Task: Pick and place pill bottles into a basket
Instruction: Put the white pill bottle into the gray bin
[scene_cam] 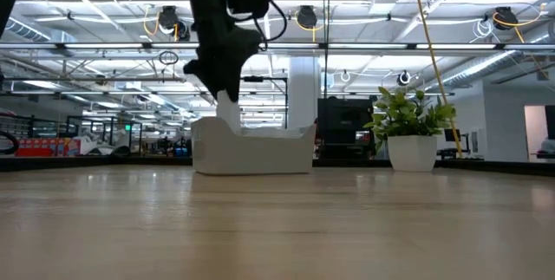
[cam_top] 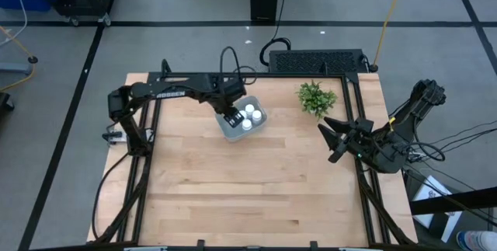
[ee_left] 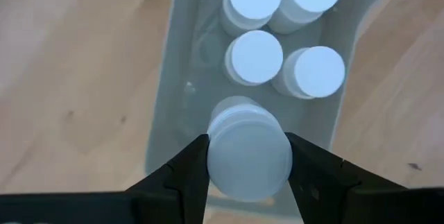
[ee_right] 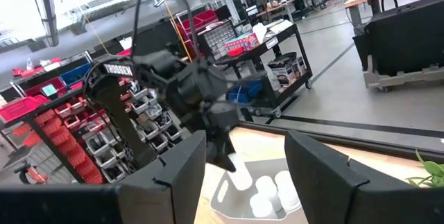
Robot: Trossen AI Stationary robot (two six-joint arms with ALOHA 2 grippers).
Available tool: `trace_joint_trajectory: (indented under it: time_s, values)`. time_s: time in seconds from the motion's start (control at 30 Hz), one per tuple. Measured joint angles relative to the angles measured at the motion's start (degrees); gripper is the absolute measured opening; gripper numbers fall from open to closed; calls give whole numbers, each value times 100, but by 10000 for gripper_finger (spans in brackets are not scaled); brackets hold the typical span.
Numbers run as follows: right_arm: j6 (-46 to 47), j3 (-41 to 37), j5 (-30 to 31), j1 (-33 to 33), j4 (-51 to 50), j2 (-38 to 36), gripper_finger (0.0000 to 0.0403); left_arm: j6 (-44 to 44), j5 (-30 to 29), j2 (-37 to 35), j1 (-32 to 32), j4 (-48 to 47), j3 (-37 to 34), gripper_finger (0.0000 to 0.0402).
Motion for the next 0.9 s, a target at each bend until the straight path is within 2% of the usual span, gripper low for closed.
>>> trace_joint_trajectory:
  time_s: [0.17,0.3,0.47,0.77,0.9]
  values:
    - [30,0,17,0,0,-6,192,-217,142,-232,-13,751,-647,166]
    - [122,0,2,-70,3,-7,192,-385,134,-142,-15,844,-1002,166]
    - [308,0,-13,-144,6,-8,192,-725,103,-112,-69,1377,-1487,181]
    - [337,0,-17,-144,6,-6,192,-780,88,-121,-261,1809,-1503,166]
    - [337,0,-16,-144,4,-6,192,-758,89,-119,-261,1757,-1503,205]
